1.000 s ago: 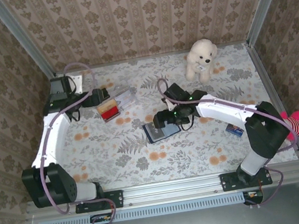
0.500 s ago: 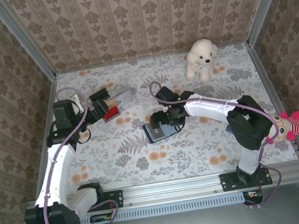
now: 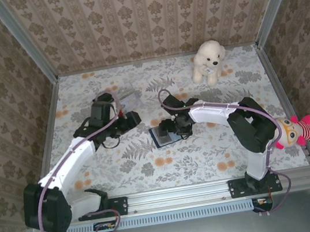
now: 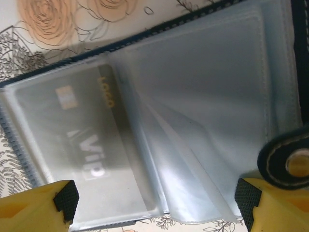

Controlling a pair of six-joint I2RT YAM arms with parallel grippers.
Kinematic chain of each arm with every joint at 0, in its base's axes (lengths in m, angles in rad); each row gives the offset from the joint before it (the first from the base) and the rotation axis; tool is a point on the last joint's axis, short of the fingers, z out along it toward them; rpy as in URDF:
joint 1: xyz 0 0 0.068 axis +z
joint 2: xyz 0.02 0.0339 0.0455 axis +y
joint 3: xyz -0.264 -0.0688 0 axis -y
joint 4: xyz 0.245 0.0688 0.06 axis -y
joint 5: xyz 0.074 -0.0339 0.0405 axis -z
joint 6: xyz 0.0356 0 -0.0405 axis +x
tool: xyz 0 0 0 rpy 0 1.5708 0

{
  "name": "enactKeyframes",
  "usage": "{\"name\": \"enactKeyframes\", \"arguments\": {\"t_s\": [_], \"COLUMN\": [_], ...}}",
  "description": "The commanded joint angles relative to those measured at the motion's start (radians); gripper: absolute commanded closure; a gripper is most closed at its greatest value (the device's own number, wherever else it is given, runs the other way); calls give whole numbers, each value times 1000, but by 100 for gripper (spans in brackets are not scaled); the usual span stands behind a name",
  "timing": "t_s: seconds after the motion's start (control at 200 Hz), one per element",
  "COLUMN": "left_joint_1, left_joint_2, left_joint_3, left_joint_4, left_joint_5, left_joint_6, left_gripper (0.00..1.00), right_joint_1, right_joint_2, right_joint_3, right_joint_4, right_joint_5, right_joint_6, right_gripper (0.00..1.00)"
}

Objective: Take the credit cards out of the card holder

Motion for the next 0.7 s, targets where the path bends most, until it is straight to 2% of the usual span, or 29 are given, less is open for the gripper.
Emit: {"name": "enactKeyframes", "arguments": {"t_s": [0.0,0.2,0.4,0.495,0.695], "left_joint_1": [-63,-126,-161,-174,-188], "left_joint_2": [60,150,220,260,343], "left_joint_3": [17,11,-8,8,52], "left_joint_4": [39,91,149,159,165], "left_joint_5": [-4,-14,-14,-9,0], "left_joint_6": [-80,-157,-229,-243,-270], "left_gripper": [26,48,69,75,82], "right_joint_1": [13,21,2,-18,-45], "right_joint_2": [1,-63,-152,-122,-34], "right_joint_3": [-44,-61,-3,26,53], "right_joint_4": [27,63,-40,-91,-71], "right_joint_5": [-48,-113,66,52,-34], "right_joint_6": [89,162,106,45,-13], "right_gripper": [12,22,30,35,46]}}
